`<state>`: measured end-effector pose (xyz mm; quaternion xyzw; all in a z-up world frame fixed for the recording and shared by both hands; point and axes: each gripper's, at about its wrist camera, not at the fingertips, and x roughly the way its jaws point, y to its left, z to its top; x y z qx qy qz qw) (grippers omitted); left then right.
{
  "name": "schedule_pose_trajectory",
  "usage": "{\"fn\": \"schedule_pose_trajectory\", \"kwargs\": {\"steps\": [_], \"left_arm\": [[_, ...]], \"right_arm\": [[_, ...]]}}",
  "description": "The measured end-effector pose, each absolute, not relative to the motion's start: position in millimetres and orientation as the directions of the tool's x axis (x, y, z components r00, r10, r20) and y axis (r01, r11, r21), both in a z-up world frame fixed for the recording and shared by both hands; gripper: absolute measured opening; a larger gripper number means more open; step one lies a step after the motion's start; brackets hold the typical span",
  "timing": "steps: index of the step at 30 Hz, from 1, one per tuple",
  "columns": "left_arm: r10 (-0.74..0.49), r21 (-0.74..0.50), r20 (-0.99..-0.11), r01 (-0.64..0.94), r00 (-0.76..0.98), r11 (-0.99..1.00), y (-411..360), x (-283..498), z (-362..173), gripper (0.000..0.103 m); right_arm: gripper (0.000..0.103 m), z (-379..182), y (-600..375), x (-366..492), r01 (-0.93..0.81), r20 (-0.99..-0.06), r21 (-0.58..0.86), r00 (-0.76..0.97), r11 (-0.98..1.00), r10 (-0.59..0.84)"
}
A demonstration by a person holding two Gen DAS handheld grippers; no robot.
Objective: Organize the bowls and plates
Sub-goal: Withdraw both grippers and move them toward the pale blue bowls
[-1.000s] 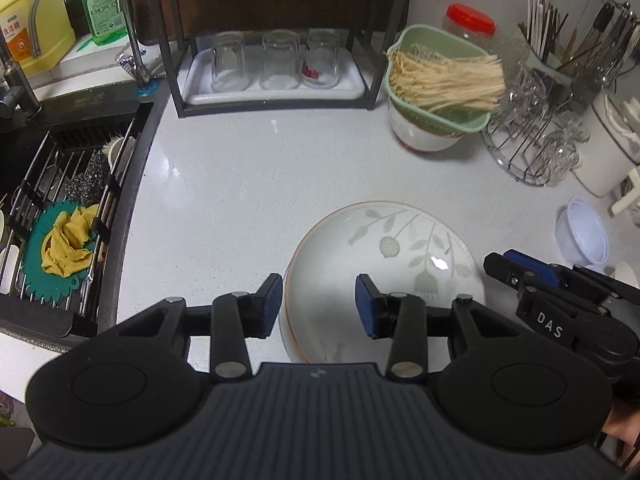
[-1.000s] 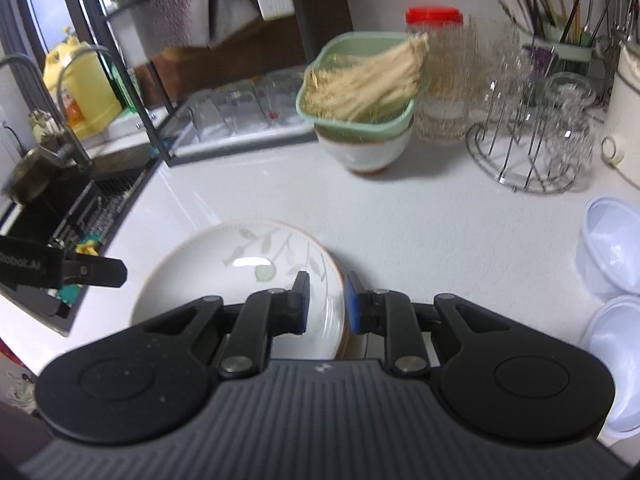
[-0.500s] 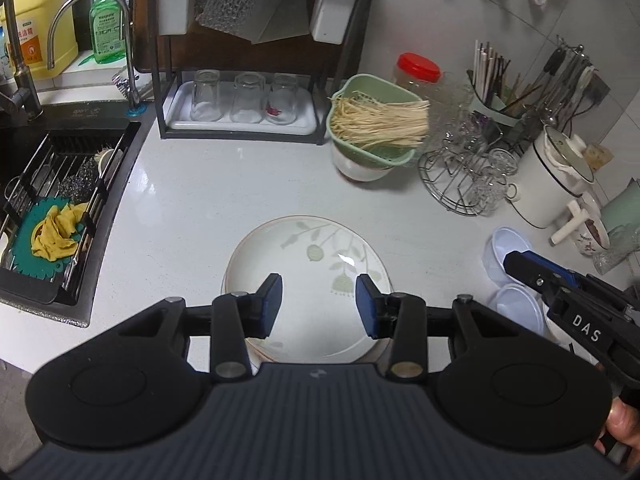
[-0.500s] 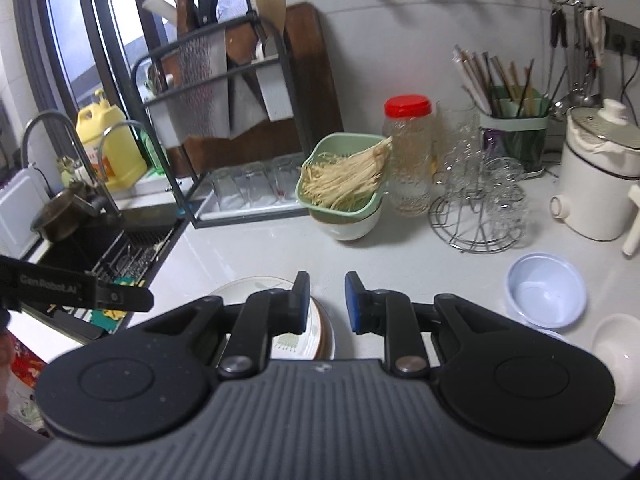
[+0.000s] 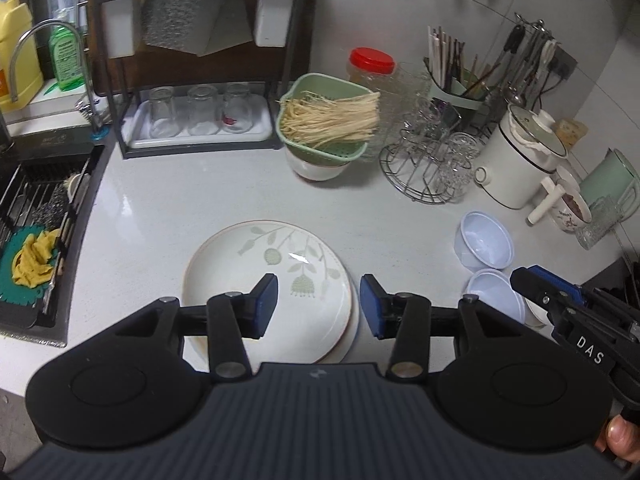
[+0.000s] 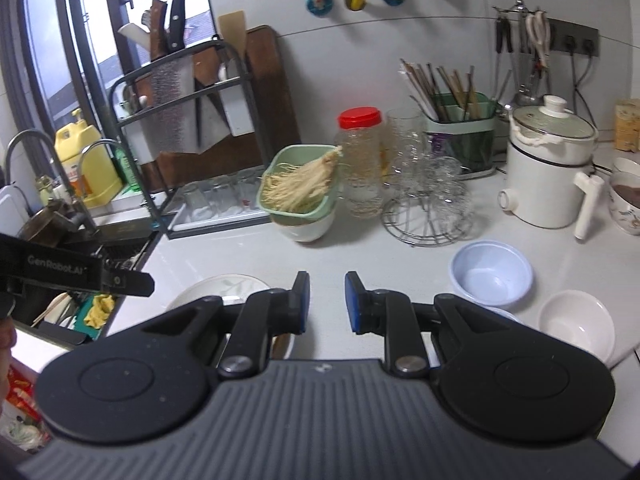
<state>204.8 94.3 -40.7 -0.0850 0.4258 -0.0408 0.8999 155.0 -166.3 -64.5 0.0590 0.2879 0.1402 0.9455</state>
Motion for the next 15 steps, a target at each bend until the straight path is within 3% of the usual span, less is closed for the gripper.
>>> {"fn": "schedule_pose_trajectory", "kwargs": {"steps": [13,15], "left_arm": [[-0.230,-0.240,-0.791,0.057,0.568,0.969,28.5,258.2,-99.6,0.061],[-0.237,-0.232,-0.798,0.082,0.554,0.969,17.5,265.1,-104.1,0.065]], "right_arm": [[0.023,-103.0,-219.6,157.4,-0.073,-0.552,0.148,0.821,0.986,0.143],[0.041,-107.3,-229.8,160.5,-0.035,-0.555,0.159,0.824,0.987,0.119]]}}
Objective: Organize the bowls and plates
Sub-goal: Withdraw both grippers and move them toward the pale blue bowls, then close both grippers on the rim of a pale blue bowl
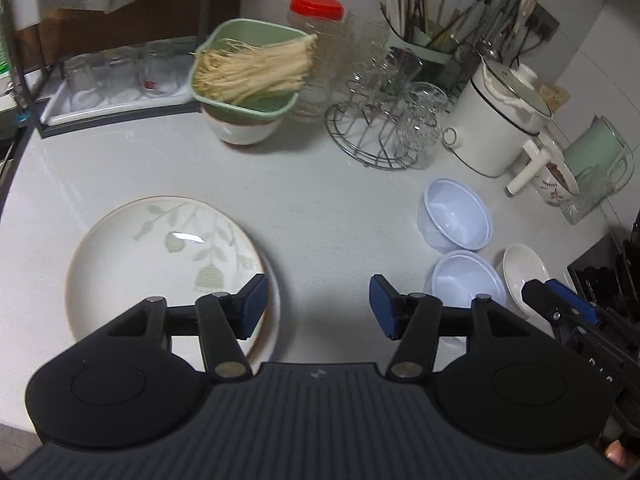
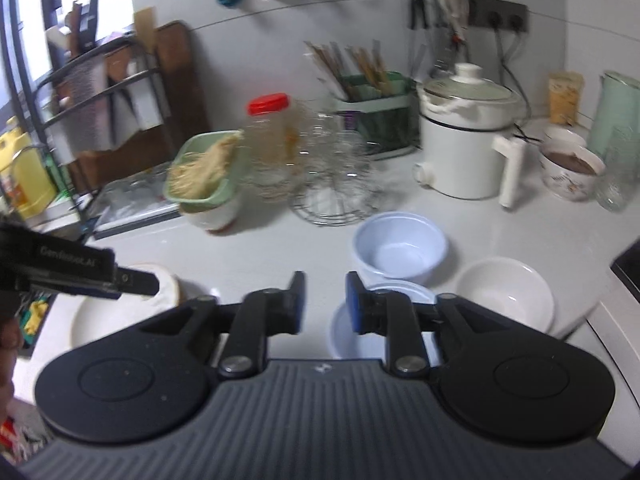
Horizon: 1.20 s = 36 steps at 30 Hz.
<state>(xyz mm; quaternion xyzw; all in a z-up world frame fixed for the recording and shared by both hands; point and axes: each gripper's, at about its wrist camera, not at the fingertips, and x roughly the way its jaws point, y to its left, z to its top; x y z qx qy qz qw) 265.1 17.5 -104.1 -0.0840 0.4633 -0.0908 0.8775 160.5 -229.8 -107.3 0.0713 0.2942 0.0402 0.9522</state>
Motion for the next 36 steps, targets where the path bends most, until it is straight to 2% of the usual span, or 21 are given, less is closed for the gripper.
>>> {"fn": "schedule_pose_trajectory", "kwargs": {"steps": [1,2,3,16,36], "left_arm": [[-0.236,-0.223,-0.803,0.091,0.547,0.970,11.9,269.6,-105.2,0.066],[-0.237,-0.218,-0.808,0.100,0.540,0.971,7.1,274.1,-106.3,0.066],[-0.239,-0.214,-0.813,0.110,0.531,0.971,1.0,279.4,-106.9,0.066],[-0.292,-0.202,-0.834,0.233,0.468,0.951,-58.1,327.4,-119.8,0.067],[-0.337,-0.241,-0.858,0.276,0.387,0.931,-93.5,345.1,-156.2,0.064]], "right_arm": [[0.045,-108.7,-235.1,161.9,-0.018,-0.553,0.170,0.826,0.985,0.110],[0.054,-110.4,-240.9,163.7,-0.002,-0.553,0.183,0.826,0.983,0.105],[0.058,-111.9,-245.9,165.4,0.014,-0.555,0.195,0.826,0.981,0.099],[0.058,-144.8,-291.5,183.9,0.175,-0.603,0.264,0.798,0.949,0.020],[0.057,-178.6,-311.6,190.0,0.177,-0.638,0.350,0.764,0.920,0.095]]}}
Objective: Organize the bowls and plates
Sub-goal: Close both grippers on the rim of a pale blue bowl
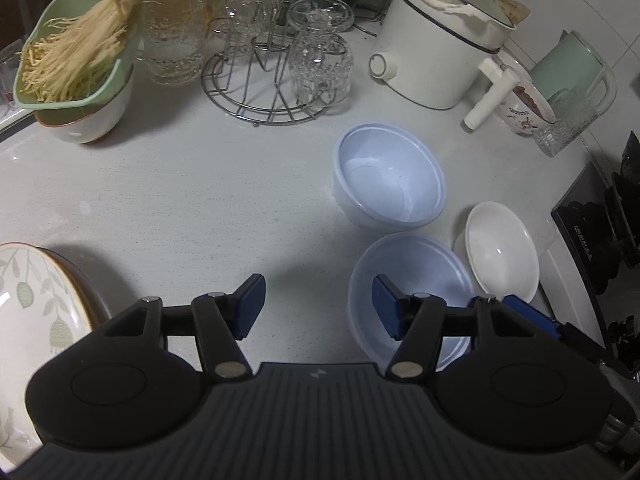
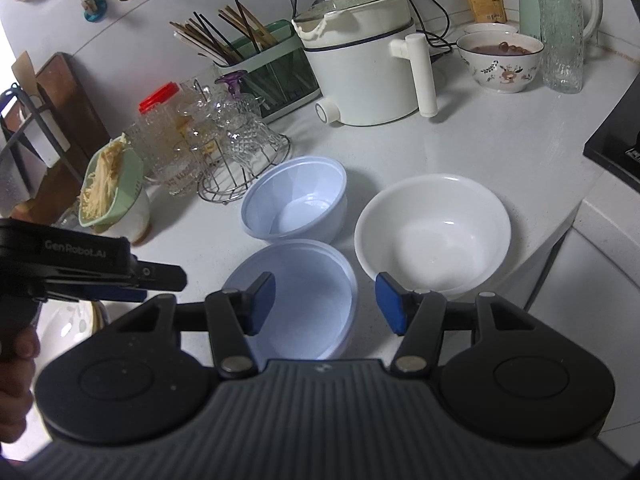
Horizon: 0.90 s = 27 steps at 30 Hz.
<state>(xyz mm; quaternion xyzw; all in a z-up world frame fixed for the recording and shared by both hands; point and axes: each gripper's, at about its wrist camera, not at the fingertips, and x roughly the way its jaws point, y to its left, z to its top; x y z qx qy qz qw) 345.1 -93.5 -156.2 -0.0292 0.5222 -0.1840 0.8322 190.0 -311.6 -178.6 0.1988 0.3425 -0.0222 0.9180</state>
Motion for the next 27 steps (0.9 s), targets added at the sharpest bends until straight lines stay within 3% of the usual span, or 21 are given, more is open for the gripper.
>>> {"fn": "schedule_pose_trajectory", "kwargs": {"steps": [7,16,20,27], "left_arm": [[-0.343,-0.251,-0.882,0.293,0.325,0.923,-107.1,347.5,-174.4,0.060],[-0.375,-0.292,-0.890,0.306,0.260,0.906,-123.7,348.7,-191.3,0.060],[-0.382,-0.302,-0.891,0.308,0.246,0.902,-127.1,347.9,-195.3,0.047],[-0.377,-0.301,-0.889,0.289,0.258,0.909,-117.0,346.5,-190.2,0.044]], "right_arm": [[0.051,-190.6,-315.3,194.0,0.214,-0.683,0.342,0.725,0.915,0.085],[0.032,-211.3,-320.0,192.3,0.244,-0.720,0.390,0.681,0.888,0.129],[0.020,-212.7,-314.6,193.8,0.217,-0.722,0.379,0.678,0.899,0.141],[0.019,-209.3,-307.9,195.3,0.172,-0.704,0.406,0.685,0.897,0.187]]}}
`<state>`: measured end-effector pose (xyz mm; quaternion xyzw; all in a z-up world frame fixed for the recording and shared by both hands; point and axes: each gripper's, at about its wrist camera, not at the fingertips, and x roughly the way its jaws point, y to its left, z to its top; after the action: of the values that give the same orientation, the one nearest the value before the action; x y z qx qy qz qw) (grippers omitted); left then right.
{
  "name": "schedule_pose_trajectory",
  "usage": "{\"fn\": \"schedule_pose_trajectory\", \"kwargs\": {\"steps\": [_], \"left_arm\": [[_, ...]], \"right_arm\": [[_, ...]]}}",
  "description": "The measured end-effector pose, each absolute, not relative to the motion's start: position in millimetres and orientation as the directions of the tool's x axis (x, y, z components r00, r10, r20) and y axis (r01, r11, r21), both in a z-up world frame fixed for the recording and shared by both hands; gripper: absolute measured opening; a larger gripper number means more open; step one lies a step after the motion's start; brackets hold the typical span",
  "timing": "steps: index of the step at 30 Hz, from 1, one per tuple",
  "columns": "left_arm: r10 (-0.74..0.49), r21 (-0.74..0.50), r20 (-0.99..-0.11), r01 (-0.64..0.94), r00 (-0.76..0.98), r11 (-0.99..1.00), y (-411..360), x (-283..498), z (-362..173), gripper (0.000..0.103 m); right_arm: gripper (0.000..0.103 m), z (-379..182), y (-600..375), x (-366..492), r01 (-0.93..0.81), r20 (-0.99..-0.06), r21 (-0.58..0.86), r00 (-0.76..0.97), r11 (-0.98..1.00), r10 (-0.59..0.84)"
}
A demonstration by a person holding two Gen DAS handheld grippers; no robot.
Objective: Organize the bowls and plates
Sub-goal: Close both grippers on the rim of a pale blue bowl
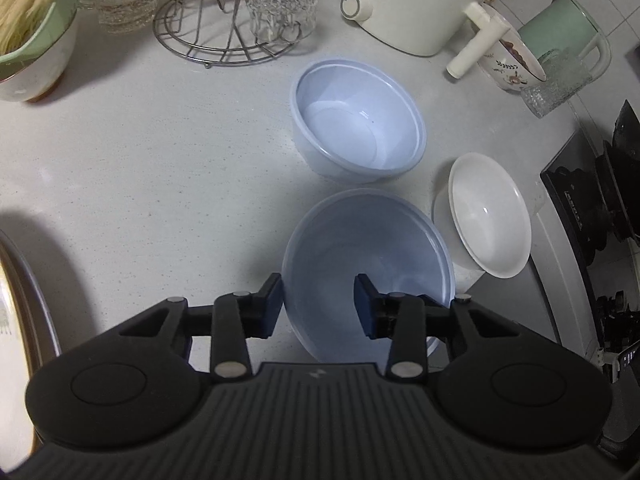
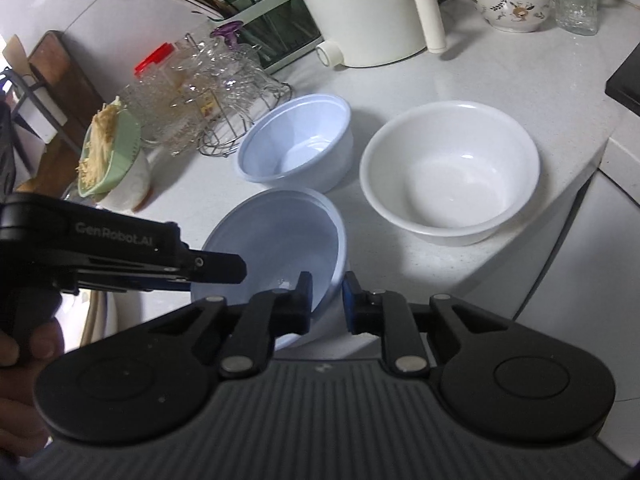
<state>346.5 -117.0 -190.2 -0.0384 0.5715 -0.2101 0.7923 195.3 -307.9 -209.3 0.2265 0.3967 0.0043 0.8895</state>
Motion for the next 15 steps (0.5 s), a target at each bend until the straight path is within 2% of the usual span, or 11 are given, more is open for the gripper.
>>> {"fn": "schedule_pose_trajectory", "kwargs": {"steps": [8,15], "left_arm": [[-0.337,-0.270,-0.888,0.239,0.312,0.933,-89.7,345.4,-178.0,0.044],[-0.265,-0.224,-0.910,0.158,0.320,0.962,-62.2,350.5,-183.9,0.044]], "right_arm": [[0.019,-204.1,-293.8,205.8,0.108,-0.675,0.458,0.688,0.882,0.267],[0.019,-202.6,-266.8,224.3,0.014,-0.678,0.432,0.665,0.902,0.314]]}}
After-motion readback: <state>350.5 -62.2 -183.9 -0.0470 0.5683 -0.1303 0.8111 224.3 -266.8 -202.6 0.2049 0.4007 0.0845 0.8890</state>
